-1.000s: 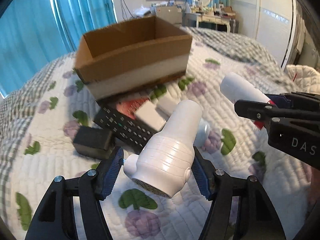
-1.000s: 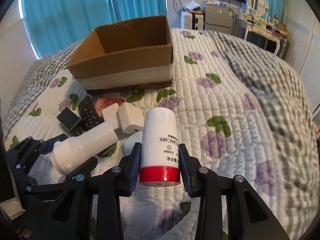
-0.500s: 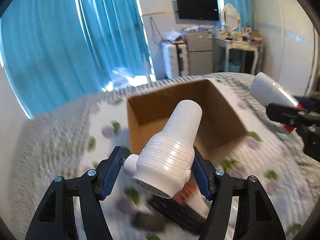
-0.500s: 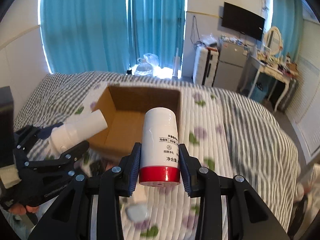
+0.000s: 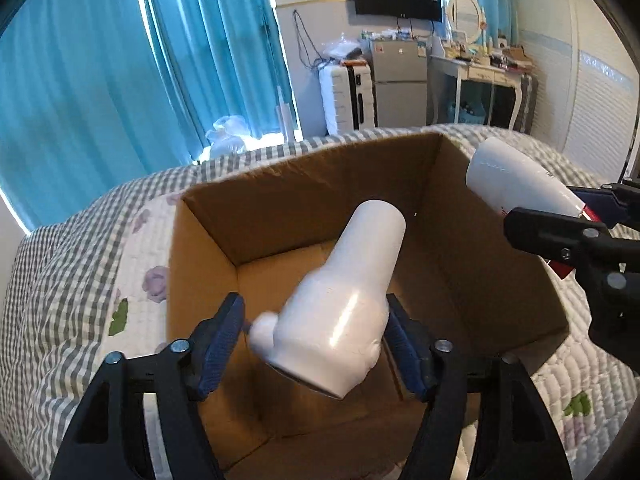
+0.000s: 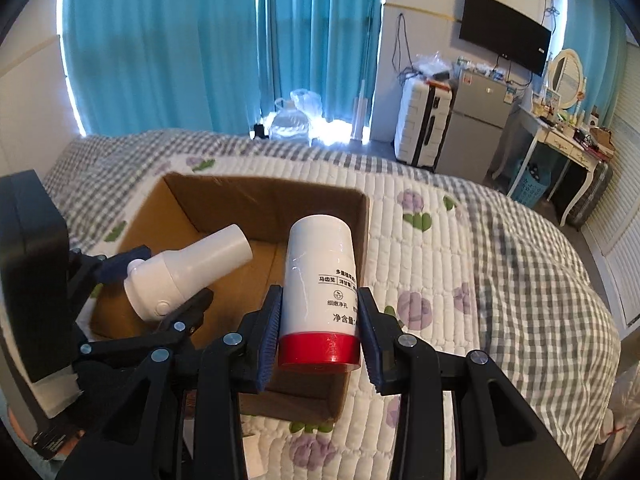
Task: Organize rigid objects
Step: 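Drop the white bottle with the right gripper while the left drops the hair dryer in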
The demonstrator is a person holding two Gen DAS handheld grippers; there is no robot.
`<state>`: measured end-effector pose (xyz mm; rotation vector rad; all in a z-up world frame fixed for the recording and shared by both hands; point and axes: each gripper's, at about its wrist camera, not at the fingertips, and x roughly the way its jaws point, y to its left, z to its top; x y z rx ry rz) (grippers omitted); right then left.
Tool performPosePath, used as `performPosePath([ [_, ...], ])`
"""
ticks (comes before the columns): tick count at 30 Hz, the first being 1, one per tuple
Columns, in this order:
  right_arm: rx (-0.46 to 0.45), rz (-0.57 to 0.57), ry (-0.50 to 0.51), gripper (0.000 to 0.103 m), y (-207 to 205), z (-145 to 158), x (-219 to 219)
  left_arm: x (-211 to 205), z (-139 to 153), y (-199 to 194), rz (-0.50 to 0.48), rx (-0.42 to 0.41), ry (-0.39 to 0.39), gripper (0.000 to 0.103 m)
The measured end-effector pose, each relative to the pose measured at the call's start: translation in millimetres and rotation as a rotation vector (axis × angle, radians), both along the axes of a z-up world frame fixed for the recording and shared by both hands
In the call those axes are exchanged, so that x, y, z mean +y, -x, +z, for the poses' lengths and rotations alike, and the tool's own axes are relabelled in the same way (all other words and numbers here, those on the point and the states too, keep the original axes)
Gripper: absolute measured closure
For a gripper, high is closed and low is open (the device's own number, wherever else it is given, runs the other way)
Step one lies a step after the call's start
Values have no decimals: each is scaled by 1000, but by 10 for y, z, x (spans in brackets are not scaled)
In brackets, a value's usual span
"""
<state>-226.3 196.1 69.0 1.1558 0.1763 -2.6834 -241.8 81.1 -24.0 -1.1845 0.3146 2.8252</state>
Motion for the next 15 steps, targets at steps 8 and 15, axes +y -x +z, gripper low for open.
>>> performPosePath([
  [8,-8,-36,45,47,117,-199,105,-145,236,-256,-34,75,-74,9],
  [15,82,-129,84,17,-259,180,360,-258,528,-699,-41,104,-57,5],
])
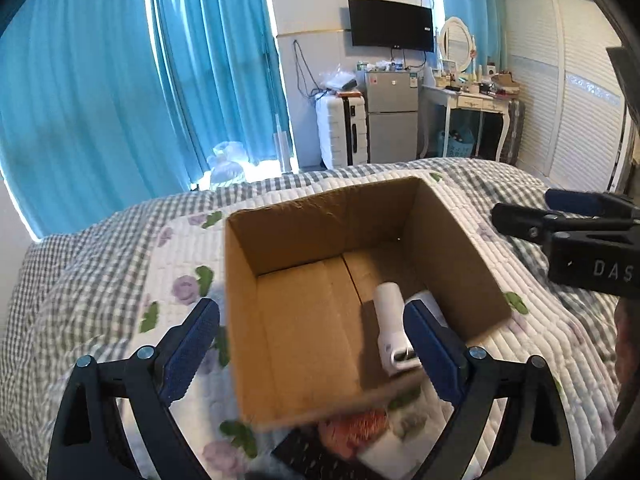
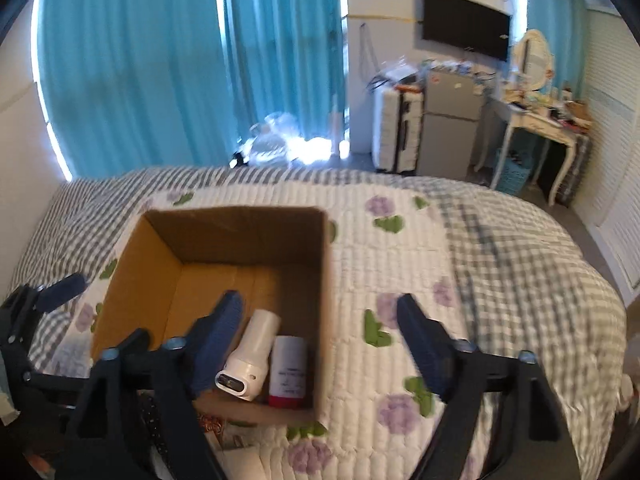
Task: Organize rigid objects
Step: 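Drop the white bottle with the right gripper while the left drops the hair dryer in, then grasp the white earbud case with the right gripper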
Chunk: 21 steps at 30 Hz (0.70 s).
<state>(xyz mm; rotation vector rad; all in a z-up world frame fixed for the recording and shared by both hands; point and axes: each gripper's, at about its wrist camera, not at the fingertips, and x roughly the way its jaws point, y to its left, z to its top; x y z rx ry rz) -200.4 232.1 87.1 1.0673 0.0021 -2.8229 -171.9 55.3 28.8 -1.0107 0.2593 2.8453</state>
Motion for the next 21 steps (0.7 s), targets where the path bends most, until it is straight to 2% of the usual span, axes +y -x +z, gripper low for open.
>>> performPosePath([
  [1,12,-5,-16,15,-89,56,6,-30,37,-75,-1,3,-4,0],
  [5,36,-8,-87,6,-503,185,-20,-150,115,-388,14,-3,-28,0],
  [10,49,2,-95,4,-1012,159,-82,-207,37,-735,40,-16,-6,0],
  [14,2,15,-85,4,-1285,-92,-123,-297,-169,-927,65,-49,-32,0],
  [17,-76,34,-88,4,-1346,-448,-184,-322,-415,-991,71,-94,-48,0],
  [21,-128,68,-105,4,-1386,-896,-274,-243,-805,-1054,85,-140,-4,0],
])
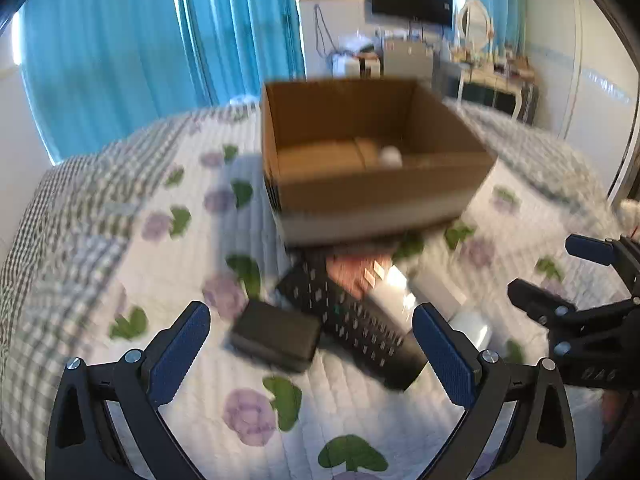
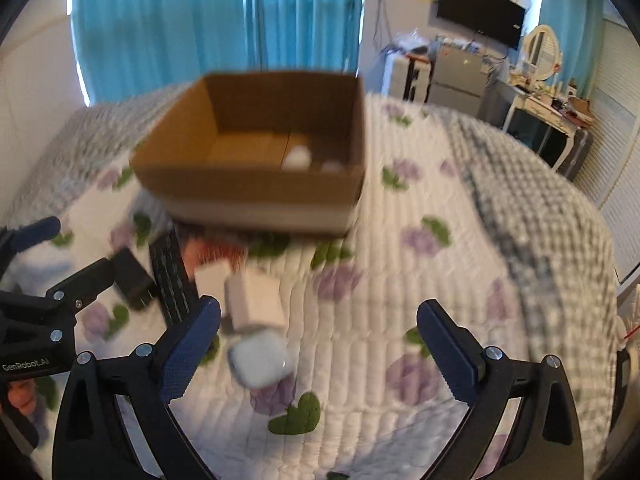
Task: Organize rigid objects
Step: 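Grasp the white earbud case with the right gripper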
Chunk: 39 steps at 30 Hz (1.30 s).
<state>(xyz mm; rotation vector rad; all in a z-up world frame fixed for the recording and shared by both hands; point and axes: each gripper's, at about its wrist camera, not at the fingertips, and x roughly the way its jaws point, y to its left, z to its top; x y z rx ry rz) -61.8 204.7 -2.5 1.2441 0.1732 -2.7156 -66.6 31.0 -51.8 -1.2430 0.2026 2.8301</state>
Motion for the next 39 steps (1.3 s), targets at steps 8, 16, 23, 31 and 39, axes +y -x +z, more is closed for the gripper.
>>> performPosePath([
  [8,-164,76,-49,13,81,-646,-205,6,-373,17,4,-58,69,0],
  [16,-245,104,-66,26,152,-920,-319,-50,-382,11,36,-78,40,0],
  [23,-211,65,-24,53,110,-851,-198,20,-354,-14,31,-97,42,0],
  [31,-94,-24,21,53,19,-532,28,307,-485,124,5,-196,-19,0],
  [39,-101,-39,55,53,75,-486,114,574,-623,296,-2,-158,58,5],
])
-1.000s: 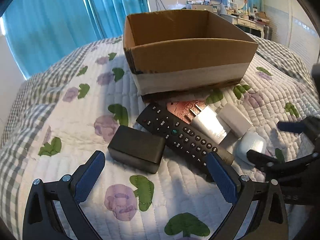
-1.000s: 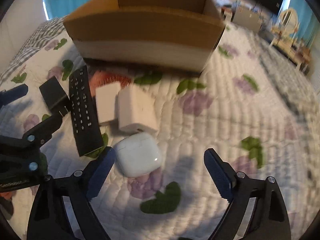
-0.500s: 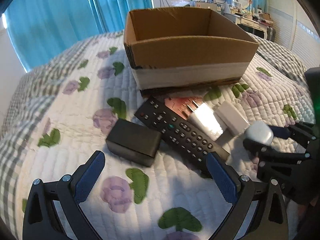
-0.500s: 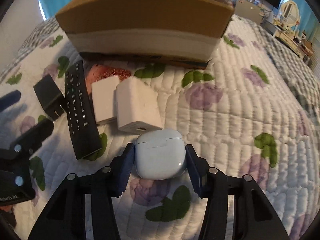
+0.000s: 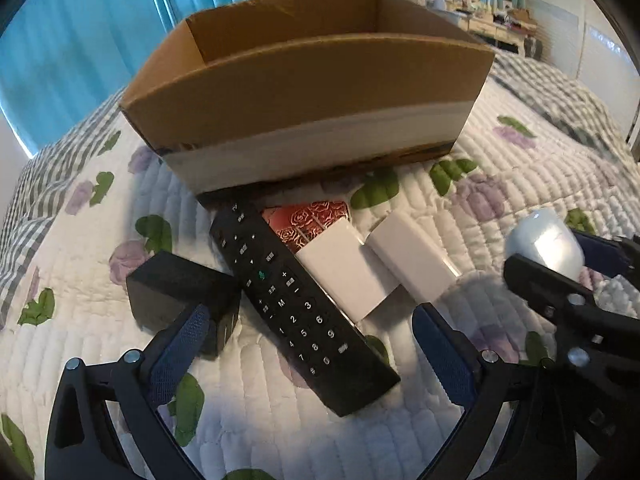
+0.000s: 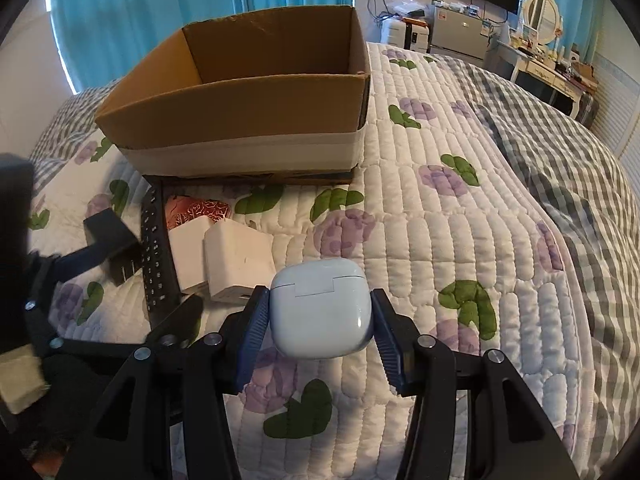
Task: Organize rigid objects
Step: 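Grasp the white earbud case with the right gripper, then grasp the black TV remote with the left gripper and lift it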
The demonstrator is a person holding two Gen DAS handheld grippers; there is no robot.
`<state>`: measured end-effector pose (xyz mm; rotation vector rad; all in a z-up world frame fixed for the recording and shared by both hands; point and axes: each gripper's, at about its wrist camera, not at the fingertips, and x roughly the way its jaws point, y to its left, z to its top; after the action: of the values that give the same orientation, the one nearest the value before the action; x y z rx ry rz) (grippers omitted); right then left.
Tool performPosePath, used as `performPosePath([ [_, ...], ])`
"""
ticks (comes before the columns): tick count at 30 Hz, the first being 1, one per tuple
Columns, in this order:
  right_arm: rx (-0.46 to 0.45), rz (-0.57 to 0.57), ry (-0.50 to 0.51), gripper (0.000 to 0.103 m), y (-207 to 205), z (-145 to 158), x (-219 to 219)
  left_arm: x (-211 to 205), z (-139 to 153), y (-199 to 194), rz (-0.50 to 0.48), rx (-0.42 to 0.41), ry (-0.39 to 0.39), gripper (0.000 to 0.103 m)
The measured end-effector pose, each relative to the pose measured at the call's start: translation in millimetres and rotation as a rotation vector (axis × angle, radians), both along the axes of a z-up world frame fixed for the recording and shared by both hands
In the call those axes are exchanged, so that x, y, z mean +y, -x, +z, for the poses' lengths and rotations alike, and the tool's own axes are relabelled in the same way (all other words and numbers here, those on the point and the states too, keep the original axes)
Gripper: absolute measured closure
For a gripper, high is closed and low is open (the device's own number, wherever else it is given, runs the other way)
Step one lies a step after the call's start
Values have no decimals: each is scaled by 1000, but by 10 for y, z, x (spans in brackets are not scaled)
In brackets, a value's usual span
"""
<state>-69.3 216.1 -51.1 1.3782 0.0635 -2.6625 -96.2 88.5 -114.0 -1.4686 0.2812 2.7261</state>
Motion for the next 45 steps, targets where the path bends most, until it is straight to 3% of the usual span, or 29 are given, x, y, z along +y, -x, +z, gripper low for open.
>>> performPosePath([
  [3,3,-6,1,53,32,45,11,-51,-97,-40,-5,-71,-89,23],
  [7,10,-8,8,53,23,67,12,-140,-170,6,41,-90,-111,24],
  [9,5,-5,1,53,20,63,2,-241,-131,59,74,-77,-165,24],
  [11,3,-4,-5,53,14,51,-1,-317,-157,95,75,-109,-213,40],
  [13,1,-5,-7,53,13,44,-6,-321,-148,31,43,-107,-209,50],
  [17,-4,-8,-8,53,17,34,6,-344,-92,-142,5,-112,-189,57],
  [26,6,1,-19,53,-15,60,-19,-439,110,-477,-51,-98,-162,61],
  [30,8,1,-26,53,-26,70,-28,-442,3,-407,-84,-142,-138,61],
  [34,6,2,-31,53,-25,66,-36,-355,-21,-272,-81,-152,-116,44],
  [39,-3,4,-30,53,-17,44,-34,-322,-55,-37,-75,-147,-119,44],
  [40,-4,3,-30,53,-17,42,-33,-332,-102,19,-67,-164,-119,46],
  [41,-6,3,-29,53,-16,41,-32,-343,-118,40,-63,-168,-121,56],
  [45,-1,3,-25,53,-19,45,-32,-409,-38,5,-66,-136,-148,59],
])
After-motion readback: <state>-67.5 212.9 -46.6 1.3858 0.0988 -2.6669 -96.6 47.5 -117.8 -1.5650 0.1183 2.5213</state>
